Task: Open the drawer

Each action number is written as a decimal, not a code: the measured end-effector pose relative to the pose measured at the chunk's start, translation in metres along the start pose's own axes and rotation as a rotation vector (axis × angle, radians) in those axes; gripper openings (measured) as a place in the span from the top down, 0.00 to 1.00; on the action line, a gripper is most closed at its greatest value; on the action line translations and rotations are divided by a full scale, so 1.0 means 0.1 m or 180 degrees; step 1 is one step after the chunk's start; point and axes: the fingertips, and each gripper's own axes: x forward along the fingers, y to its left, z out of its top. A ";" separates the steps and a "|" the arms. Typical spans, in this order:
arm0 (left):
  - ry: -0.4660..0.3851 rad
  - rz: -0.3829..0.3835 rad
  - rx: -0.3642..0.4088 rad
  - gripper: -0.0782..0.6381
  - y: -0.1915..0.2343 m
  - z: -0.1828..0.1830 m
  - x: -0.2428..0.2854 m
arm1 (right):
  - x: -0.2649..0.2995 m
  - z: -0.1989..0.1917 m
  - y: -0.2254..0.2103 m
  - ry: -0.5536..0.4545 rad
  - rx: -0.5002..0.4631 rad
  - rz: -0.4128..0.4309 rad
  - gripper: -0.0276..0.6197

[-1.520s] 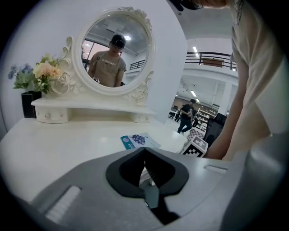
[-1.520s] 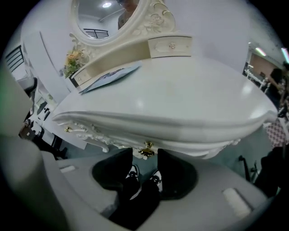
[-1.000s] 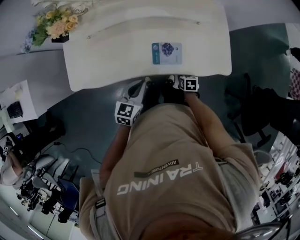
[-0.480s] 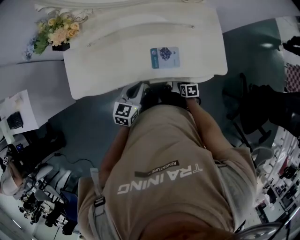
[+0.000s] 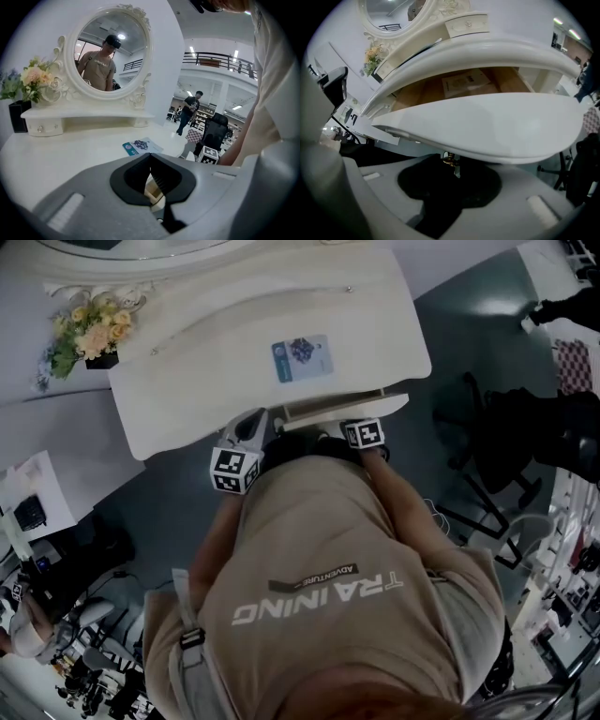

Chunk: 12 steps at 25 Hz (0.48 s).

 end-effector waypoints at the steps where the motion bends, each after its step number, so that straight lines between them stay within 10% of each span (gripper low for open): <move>1: 0.0017 -0.0012 0.0038 0.88 -0.09 0.01 0.02 | -0.02 -0.04 0.01 -0.0011 -0.0002 0.0043 0.75; 12: 0.0020 0.0185 -0.0085 0.88 -1.16 -0.04 0.06 | -0.20 -0.53 -0.17 -0.0317 -0.0239 0.0342 0.75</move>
